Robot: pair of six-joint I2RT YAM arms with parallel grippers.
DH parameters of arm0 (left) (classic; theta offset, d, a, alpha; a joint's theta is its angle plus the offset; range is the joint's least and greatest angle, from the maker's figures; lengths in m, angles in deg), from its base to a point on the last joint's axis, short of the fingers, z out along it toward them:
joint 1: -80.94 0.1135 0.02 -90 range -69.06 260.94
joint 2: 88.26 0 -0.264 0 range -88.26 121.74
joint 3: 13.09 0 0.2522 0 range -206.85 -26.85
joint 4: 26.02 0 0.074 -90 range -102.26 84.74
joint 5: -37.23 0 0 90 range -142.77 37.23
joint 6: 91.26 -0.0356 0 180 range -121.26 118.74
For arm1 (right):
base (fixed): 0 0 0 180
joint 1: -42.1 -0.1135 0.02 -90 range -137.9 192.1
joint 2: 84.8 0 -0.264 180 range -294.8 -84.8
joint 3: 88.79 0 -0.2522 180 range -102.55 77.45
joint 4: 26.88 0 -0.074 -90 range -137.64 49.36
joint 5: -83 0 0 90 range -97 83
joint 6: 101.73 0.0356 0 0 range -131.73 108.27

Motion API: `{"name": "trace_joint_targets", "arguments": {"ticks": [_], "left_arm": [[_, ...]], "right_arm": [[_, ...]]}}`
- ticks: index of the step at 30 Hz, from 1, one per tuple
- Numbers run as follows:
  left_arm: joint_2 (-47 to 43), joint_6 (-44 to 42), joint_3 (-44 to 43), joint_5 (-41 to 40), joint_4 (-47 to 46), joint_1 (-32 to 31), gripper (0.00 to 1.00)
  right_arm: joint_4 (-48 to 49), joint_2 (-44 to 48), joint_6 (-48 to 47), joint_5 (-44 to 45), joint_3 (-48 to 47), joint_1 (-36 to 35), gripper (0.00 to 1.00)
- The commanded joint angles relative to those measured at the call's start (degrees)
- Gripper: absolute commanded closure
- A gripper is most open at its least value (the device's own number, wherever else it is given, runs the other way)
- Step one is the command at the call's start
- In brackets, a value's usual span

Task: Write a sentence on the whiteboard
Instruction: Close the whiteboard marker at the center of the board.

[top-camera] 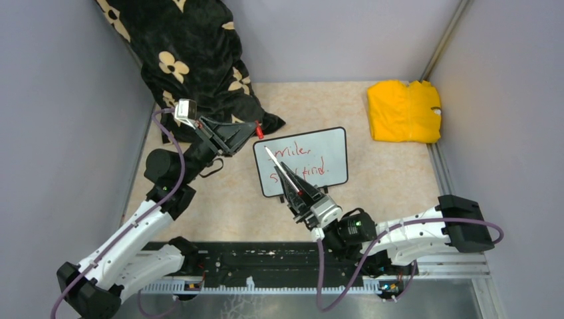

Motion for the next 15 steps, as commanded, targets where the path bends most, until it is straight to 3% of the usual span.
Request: {"name": "trace_joint_targets", "arguments": {"ticks": [1,15], "left_arm": [[-0.5,0.9,1.1,-1.8,-3.4,-1.0,1.0],[-1.8,1.3,2.3,-3.2,-3.1,-1.8,1.0]], "right_arm": [[3.4,-0.6,-0.5,-0.7,-3.2,-0.5,1.0],[6.9,-2.8,-2.2,0.0,-4.3,-0.5,1.0]]}}
